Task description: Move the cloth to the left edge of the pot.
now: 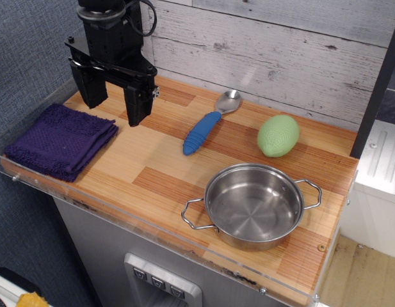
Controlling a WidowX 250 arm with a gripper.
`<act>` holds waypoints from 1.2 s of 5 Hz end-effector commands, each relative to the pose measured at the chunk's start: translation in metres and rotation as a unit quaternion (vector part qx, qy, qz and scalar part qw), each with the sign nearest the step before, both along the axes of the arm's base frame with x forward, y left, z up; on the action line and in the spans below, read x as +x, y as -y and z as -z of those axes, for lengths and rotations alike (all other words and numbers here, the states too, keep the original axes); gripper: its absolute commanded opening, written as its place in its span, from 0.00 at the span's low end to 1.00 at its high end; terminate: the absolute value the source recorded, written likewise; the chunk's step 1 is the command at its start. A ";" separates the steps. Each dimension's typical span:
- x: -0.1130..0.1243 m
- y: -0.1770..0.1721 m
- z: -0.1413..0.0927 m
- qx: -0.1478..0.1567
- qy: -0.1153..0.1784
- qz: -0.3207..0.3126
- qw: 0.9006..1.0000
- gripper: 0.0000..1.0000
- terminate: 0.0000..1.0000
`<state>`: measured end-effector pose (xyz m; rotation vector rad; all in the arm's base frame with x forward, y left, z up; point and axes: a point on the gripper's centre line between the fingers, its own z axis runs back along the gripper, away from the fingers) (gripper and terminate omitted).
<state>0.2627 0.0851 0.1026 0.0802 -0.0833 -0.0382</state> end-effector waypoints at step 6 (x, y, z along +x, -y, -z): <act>-0.013 -0.097 0.050 0.030 -0.037 -0.018 0.999 1.00 0.00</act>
